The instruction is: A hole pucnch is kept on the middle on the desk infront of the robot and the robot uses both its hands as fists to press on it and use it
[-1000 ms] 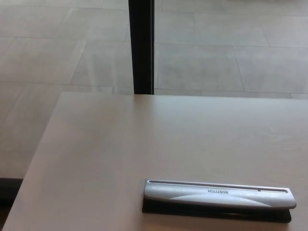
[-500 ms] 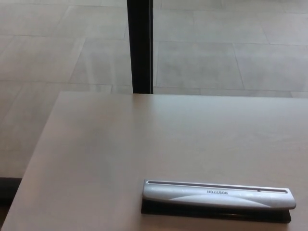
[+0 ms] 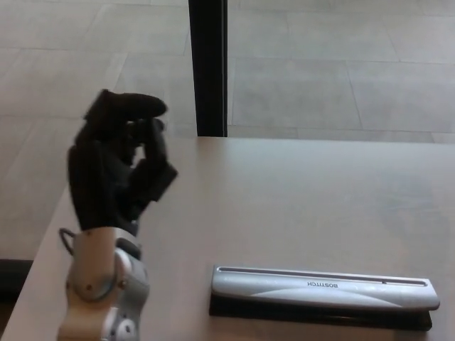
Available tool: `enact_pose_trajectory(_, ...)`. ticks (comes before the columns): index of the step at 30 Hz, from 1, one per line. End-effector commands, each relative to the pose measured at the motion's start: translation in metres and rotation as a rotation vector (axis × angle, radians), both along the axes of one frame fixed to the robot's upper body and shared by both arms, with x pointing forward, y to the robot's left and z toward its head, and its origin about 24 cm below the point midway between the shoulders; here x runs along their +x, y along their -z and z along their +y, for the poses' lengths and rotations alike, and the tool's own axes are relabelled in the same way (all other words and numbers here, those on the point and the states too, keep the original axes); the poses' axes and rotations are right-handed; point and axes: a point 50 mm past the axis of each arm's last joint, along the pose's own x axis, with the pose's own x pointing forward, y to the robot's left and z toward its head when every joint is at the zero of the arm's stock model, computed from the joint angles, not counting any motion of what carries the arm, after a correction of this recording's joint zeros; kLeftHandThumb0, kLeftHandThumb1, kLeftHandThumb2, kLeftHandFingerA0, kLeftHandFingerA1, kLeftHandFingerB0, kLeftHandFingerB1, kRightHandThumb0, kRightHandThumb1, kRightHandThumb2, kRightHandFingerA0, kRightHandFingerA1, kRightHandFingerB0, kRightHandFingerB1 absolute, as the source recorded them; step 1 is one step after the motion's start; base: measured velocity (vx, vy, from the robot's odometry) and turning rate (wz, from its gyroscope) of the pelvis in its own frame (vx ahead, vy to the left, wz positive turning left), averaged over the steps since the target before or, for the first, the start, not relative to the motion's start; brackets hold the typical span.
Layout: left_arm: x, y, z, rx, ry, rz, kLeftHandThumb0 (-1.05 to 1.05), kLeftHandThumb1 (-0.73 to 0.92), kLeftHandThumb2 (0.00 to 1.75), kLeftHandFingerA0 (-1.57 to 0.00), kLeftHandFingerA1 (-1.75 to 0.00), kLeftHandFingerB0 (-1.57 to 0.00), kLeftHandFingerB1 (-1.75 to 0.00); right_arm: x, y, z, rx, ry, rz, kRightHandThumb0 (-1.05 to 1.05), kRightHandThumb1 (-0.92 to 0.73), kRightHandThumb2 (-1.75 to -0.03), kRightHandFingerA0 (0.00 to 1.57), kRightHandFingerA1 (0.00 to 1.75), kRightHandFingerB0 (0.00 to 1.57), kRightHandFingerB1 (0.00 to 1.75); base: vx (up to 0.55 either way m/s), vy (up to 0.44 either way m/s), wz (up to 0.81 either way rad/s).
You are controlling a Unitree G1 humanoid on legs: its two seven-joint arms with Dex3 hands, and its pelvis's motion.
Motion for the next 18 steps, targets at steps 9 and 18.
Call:
enact_pose_trajectory(9, -0.026, 0.038, -0.083, 0.010, 0.250, 0.236, -0.30, 0.78, 0.91, -0.87, -1.75, -0.53, -1.58, -0.012, 0.043, 0.060, -0.103, -0.344, 0.308, -0.28, -0.69, -1.12, 1.05, 1.75, 0.60, 1.65, 0.00, 0.000, 0.00)
enact_pose_trajectory(18, -0.036, 0.065, -0.094, 0.026, 0.248, 0.342, -0.28, 0.82, 0.91, -0.87, -1.75, -0.49, -1.68, -0.018, 0.069, 0.072, -0.143, -0.353, 0.401, -0.34, -0.68, -1.12, 1.07, 1.75, 0.60, 1.75, 0.00, 0.000, 0.00)
